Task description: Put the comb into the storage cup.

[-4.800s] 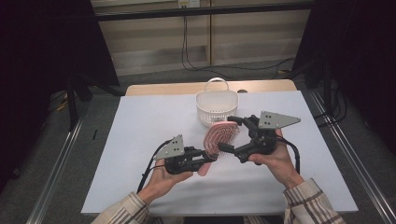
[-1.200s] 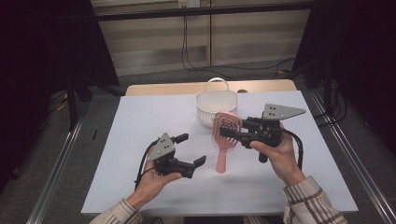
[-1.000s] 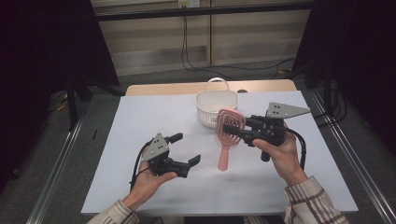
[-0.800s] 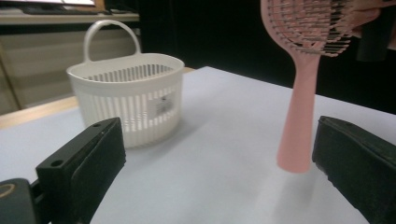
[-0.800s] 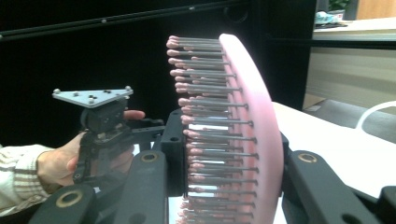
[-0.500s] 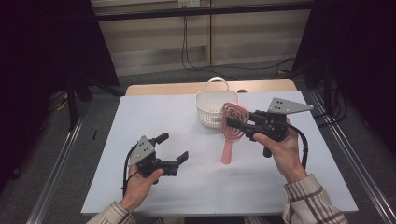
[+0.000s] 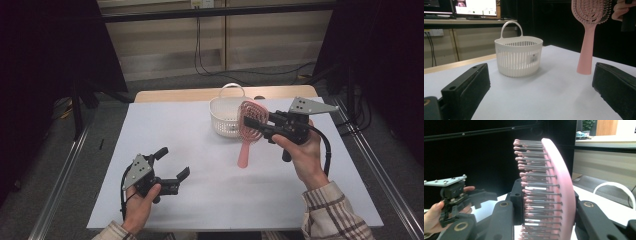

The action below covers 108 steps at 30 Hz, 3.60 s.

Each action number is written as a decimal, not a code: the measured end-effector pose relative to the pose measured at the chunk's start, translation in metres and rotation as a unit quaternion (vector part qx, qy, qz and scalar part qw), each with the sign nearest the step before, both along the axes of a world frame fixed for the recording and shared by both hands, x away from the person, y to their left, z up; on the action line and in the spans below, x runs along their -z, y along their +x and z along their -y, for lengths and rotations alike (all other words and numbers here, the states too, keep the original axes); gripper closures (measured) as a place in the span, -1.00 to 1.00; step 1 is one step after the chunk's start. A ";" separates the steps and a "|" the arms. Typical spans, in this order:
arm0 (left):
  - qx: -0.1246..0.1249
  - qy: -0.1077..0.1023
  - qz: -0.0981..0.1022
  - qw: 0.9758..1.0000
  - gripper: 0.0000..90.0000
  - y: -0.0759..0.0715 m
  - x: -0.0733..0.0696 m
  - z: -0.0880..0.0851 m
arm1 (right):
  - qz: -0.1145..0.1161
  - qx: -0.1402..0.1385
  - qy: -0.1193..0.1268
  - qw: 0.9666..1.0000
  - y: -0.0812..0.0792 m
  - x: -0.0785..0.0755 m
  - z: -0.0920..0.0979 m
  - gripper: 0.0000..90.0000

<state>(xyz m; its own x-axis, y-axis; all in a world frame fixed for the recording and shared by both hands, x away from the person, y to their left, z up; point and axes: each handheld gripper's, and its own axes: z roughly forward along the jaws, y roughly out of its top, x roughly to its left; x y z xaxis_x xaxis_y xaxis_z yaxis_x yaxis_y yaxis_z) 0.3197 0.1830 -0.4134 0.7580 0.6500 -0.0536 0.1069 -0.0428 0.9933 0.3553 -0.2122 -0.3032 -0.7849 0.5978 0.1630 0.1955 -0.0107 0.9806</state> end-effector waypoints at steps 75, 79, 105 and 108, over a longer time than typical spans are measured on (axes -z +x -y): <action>-0.085 0.003 -0.003 0.996 -0.94 -0.015 0.011 -0.037 | 0.035 0.146 0.009 0.989 0.093 -0.047 -0.011 0.41; -0.082 0.004 -0.004 0.997 -0.94 -0.015 0.011 -0.036 | 0.036 0.151 0.013 0.988 0.099 -0.043 -0.011 0.41; -0.075 0.010 -0.002 0.997 -0.94 -0.016 0.011 -0.035 | 0.026 0.158 0.009 0.987 0.131 0.000 -0.019 0.41; -0.075 0.007 -0.004 0.997 -0.94 -0.017 0.010 -0.035 | 0.020 0.155 0.016 0.988 0.131 0.008 -0.019 0.41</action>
<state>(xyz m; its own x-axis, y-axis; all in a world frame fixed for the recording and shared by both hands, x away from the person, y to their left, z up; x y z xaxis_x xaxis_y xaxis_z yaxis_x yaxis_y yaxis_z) 0.3027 0.2183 -0.4236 0.6522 0.7565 -0.0491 0.1214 -0.0403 0.9918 0.4865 -0.1927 -0.3110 -0.5705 0.8061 0.1575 0.1387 -0.0944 0.9858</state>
